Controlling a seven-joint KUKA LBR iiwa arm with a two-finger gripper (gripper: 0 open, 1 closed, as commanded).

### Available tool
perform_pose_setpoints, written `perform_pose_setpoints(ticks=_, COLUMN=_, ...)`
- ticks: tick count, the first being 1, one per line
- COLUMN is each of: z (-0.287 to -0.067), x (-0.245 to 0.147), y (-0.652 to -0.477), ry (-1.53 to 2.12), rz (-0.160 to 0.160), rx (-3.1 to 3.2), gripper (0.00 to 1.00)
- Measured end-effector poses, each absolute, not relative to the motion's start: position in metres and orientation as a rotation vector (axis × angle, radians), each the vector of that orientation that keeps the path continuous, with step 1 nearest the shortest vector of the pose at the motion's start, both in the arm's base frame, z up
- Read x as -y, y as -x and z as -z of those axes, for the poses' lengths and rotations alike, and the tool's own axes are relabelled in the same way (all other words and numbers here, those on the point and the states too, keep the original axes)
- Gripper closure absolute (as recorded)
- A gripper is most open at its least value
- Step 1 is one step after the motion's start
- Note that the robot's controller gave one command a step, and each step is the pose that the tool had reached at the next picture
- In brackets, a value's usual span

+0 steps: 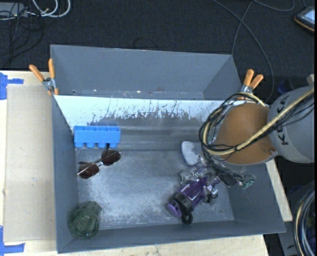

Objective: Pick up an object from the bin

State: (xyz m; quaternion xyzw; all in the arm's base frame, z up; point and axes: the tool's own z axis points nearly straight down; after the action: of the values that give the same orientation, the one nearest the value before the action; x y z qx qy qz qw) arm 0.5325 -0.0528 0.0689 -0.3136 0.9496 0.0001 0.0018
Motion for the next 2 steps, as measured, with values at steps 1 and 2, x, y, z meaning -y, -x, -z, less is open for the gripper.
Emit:
perform_pose_setpoints(ticks=1, z=-0.069, x=0.053, y=-0.532, ry=0.985, rz=0.000, rx=-2.979, gripper=1.00)
perform_pose_setpoints(ticks=2, z=-0.082, x=0.052, y=-0.530, ry=0.987, rz=-0.006, rx=-2.987, gripper=1.00)
